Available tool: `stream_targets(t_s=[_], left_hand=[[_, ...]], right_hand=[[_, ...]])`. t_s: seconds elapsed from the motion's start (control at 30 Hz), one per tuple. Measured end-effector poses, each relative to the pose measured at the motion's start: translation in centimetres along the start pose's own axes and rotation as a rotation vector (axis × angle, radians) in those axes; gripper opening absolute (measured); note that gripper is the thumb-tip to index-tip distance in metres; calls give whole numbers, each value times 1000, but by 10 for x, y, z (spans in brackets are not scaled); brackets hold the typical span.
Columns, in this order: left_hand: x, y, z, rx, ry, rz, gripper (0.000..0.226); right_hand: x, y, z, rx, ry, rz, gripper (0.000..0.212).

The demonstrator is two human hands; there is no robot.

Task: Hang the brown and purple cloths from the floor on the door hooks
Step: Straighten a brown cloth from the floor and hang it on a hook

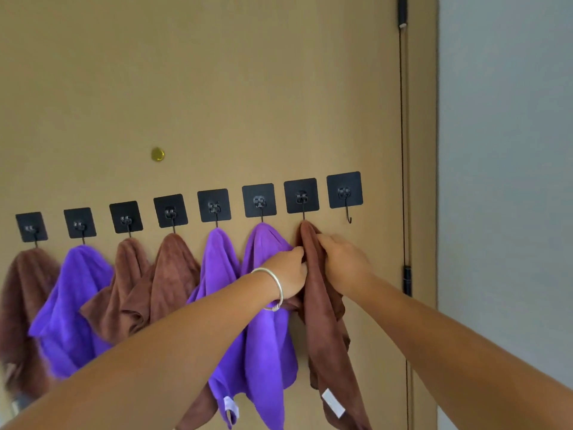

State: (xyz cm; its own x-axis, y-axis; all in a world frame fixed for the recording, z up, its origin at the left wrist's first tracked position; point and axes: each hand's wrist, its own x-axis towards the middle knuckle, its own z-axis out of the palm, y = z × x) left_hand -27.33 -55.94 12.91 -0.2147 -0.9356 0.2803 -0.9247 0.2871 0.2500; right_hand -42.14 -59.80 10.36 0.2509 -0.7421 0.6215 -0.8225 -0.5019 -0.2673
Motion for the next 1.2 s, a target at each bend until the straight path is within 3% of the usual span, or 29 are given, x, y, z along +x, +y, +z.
stream_targets(t_s=[0.1, 0.2, 0.33, 0.47, 0.63, 0.77, 1.2], left_hand=[[-1, -8, -5, -153, -78, 0, 23], [2, -15, -27, 98, -76, 65, 19], [-3, -12, -55, 317, 208, 200, 22], [-7, -14, -58, 288, 438, 396, 17], [-9, -21, -30, 277, 375, 568, 39], [-14, -3, -7, 231, 457, 727, 41], [-174, 189, -7, -90, 328, 1230, 41]], right_hand=[[-4, -3, -5, 11, -53, 8, 50], [-8, -10, -10, -78, -95, 28, 49], [-20, -16, -13, -243, -136, 95, 39], [-34, -22, -26, -423, -150, 185, 36], [-69, -42, -46, -636, -141, 404, 45], [-121, -58, -82, -784, -134, 529, 50], [-352, -198, -261, -1078, -33, 1012, 45]])
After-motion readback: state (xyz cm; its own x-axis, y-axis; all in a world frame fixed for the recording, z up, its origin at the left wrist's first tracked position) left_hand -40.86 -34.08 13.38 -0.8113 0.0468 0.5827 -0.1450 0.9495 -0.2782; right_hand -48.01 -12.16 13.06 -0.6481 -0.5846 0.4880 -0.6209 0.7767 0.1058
